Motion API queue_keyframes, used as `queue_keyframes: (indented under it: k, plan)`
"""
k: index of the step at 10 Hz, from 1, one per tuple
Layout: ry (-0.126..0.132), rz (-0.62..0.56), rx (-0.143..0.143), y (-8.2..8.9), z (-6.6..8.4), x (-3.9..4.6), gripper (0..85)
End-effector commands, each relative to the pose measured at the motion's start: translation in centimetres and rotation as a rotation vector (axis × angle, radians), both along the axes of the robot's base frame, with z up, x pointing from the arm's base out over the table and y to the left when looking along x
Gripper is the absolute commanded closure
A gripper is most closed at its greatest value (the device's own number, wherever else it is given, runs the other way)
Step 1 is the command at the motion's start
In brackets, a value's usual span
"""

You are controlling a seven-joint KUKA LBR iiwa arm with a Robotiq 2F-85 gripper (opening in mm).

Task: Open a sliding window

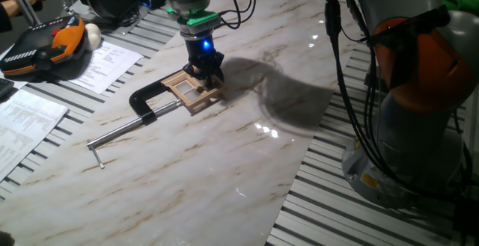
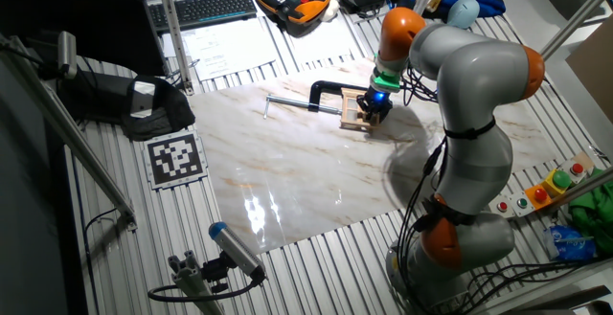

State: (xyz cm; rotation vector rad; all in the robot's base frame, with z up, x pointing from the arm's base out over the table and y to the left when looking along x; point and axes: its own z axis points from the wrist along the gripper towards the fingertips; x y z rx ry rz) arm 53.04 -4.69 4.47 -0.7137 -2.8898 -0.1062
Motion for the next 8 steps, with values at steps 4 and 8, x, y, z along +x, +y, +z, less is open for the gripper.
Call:
queue_keyframes:
  k: [4,8]
  plan:
    - [-0.003,0.011,-0.017,-0.13,-0.06,0.54,85.0]
    - [-0.003,0.017,-0.024,-0.2,-0.12,0.78,85.0]
